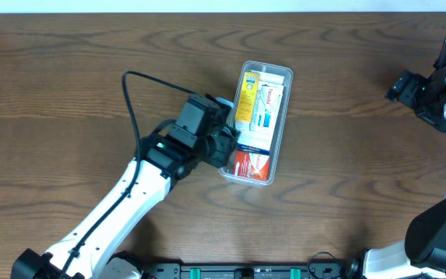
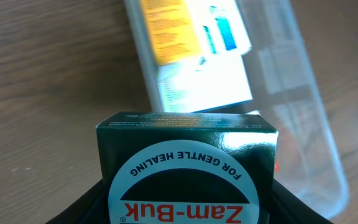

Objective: Pack container
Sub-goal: 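Lower the green Zam-Buk box into the container's near end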

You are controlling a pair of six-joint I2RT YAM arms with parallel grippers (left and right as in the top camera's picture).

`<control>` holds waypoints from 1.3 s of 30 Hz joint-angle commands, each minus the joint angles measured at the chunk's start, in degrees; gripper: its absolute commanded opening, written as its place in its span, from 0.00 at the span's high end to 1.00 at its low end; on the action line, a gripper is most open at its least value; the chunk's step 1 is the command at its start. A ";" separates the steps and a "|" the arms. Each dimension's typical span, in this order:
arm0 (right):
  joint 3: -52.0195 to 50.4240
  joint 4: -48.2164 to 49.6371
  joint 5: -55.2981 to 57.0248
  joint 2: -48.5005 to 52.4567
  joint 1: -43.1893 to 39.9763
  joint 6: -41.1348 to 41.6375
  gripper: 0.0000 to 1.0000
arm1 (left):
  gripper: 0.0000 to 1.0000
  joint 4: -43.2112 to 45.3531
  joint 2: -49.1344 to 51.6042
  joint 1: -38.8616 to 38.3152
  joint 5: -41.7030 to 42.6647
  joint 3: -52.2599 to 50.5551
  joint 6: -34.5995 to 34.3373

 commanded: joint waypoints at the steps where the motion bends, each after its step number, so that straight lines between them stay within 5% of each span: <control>1: 0.20 -0.04 0.37 -0.02 0.02 0.39 0.01 | 0.53 0.02 -1.31 -1.57 0.50 1.64 -0.57; 12: 0.20 -0.04 0.37 -0.02 -0.04 0.39 0.01 | 0.54 0.00 -2.03 -7.87 0.17 1.68 -4.74; 23: 0.20 -0.04 0.37 -0.02 -0.04 0.39 0.01 | 0.54 0.04 0.90 -16.02 -13.18 1.68 -12.04; 39: 0.20 -0.04 0.39 -0.02 -0.04 0.39 0.01 | 0.53 3.50 11.08 -16.46 -14.97 1.68 -16.22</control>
